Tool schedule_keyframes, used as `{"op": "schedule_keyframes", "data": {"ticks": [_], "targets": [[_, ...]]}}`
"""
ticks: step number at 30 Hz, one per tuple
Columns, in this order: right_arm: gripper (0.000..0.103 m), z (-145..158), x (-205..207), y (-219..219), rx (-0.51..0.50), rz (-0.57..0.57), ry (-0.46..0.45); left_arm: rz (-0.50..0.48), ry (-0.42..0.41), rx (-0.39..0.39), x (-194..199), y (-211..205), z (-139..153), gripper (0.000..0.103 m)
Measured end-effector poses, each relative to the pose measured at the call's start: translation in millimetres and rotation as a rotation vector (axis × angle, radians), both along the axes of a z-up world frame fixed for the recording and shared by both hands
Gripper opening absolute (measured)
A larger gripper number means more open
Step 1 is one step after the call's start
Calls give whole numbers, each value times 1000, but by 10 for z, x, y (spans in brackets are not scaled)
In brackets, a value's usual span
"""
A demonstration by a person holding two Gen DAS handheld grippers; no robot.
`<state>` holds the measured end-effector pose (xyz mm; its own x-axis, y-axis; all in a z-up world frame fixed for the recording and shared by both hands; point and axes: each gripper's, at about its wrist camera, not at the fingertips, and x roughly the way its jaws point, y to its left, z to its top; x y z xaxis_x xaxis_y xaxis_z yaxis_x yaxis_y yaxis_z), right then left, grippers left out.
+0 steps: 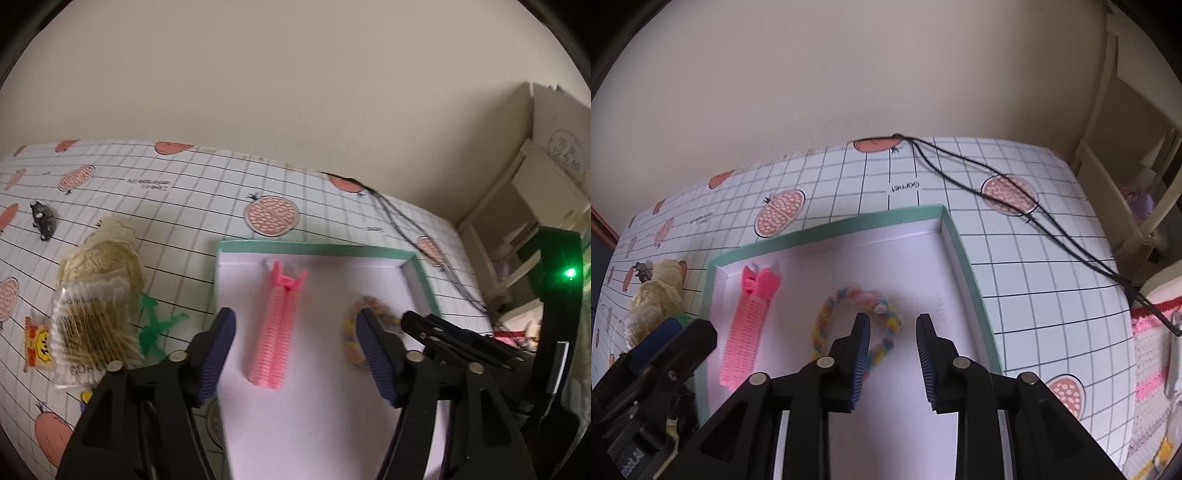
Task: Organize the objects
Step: 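Open the right gripper to drop the rainbow ring in the tray while the left withdraws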
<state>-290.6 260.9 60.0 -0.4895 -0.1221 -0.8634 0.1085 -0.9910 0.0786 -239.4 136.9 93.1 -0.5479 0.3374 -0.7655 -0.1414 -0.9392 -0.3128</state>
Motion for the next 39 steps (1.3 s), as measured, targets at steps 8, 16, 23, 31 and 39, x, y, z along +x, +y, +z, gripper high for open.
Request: {"op": "schedule_keyframes", "data": {"ticks": [8,16,23,31,39], "targets": [[29,223,221,4,-20,-20,25,-7,-8,83,175,-71,178,84],[29,390,478,20,-35,-35,40,25,-22,119,344,-202,345,97],[29,432,709,-48,-28,-42,26,38,20,133,591,-342,522,99],[29,547,962,-248,-41,4,41,69,68,157,865,-681,634,103],[29,602,1173,-473,-57,56,49,162,152,120,1126,-1192,759,103]]}}
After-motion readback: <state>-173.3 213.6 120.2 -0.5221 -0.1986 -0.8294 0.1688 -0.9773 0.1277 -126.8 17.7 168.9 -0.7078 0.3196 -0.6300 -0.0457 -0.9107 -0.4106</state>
